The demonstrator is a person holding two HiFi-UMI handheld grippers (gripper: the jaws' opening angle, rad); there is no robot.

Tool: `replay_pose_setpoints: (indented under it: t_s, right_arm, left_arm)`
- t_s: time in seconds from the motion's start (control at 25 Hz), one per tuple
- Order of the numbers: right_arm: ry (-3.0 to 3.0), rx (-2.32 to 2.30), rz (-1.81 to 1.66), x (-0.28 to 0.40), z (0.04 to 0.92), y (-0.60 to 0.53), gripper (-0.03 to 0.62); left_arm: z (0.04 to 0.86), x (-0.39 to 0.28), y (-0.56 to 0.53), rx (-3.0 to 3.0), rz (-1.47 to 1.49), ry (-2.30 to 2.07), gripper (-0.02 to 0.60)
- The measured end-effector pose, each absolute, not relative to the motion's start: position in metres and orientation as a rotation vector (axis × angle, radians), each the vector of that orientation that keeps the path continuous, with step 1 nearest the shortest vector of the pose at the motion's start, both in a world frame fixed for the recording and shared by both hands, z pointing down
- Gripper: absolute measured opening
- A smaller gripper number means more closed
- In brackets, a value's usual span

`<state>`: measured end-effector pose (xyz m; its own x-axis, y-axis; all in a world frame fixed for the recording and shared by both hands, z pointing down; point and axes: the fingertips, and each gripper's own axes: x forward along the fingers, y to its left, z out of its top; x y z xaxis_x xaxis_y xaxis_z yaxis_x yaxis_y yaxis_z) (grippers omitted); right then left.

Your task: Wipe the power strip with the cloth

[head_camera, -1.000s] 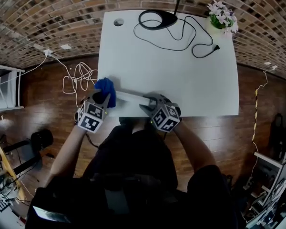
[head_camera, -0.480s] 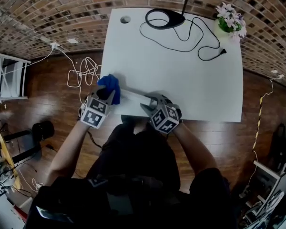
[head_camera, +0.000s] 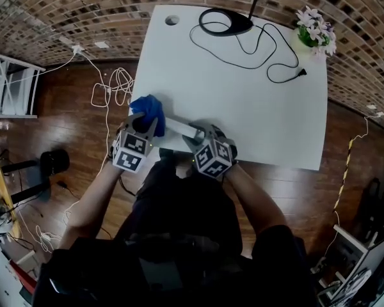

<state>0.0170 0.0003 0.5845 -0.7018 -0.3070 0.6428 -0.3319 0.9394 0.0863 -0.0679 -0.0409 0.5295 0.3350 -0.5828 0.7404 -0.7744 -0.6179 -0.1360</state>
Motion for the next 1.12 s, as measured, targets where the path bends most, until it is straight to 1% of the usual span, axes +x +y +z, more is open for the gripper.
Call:
replay_pose_setpoints:
  t_s: [0.6, 0.92, 1.12]
  right_arm:
    - [-2.397, 0.436, 0.050, 0.015, 0.585, 0.002, 0.161]
    - [-2.403, 0.422, 0.038, 0.017, 0.586, 0.001, 0.160]
    - [-2.403, 0.414, 0.038, 0.017, 0.586, 0.002, 0.160]
  left_arm:
    - [0.528, -0.028, -0.018, 2.379, 1.040, -1.303, 0.061]
    - [0.529, 0.024, -0.001, 2.440, 0.963, -1.248, 0.063]
    - [0.529, 0.045, 0.010, 2.393, 0.824, -1.221, 0.064]
